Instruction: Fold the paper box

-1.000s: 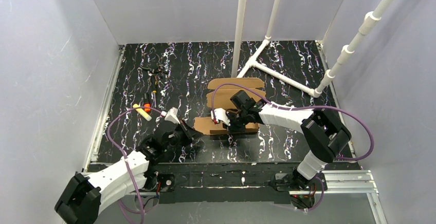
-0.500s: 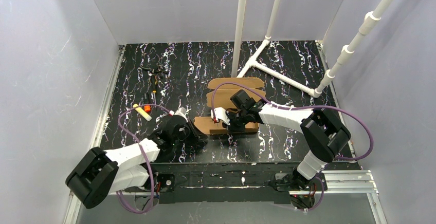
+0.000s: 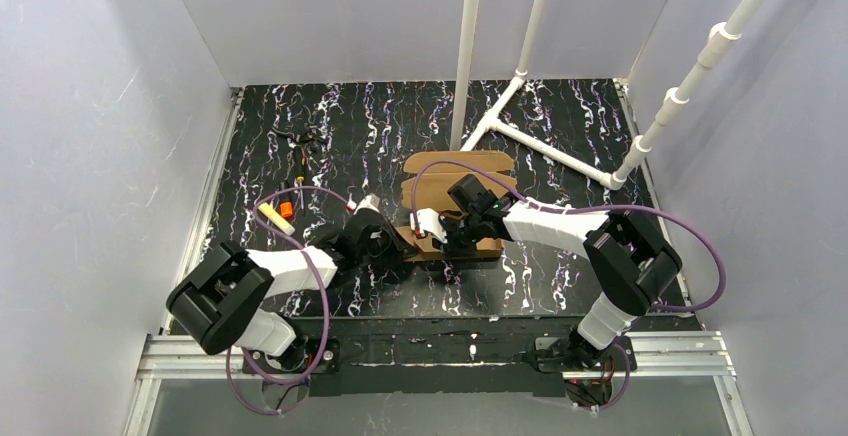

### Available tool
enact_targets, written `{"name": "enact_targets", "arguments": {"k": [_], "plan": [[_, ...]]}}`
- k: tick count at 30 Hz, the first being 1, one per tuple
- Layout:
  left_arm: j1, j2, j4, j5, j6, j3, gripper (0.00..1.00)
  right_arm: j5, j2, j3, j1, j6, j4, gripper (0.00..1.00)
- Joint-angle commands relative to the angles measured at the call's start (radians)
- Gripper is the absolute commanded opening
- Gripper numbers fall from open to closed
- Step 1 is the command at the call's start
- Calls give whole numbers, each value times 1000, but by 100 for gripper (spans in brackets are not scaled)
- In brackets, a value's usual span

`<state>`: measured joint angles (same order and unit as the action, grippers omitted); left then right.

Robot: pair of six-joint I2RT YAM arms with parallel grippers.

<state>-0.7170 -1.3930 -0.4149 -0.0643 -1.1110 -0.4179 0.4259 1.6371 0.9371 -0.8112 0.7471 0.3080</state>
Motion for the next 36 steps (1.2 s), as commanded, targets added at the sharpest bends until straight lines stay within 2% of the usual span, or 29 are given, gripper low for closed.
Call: {"name": "enact_targets", "arguments": {"k": [1, 16, 20, 28, 36], "plan": [[-12, -44, -21, 43, 30, -60, 0, 16, 30, 8, -7, 8, 5, 1], [-46, -162, -183, -148, 79, -90, 0, -11, 38, 7, -19, -7, -15, 1], [-46, -165, -200, -148, 90, -75, 0, -14, 36, 5, -19, -4, -14, 1], [-21, -18, -176, -34, 138, -8, 0, -30, 38, 2, -19, -1, -17, 1], [30, 189, -54, 68, 199, 55, 0, -28, 41, 2, -19, 1, -12, 1]]}}
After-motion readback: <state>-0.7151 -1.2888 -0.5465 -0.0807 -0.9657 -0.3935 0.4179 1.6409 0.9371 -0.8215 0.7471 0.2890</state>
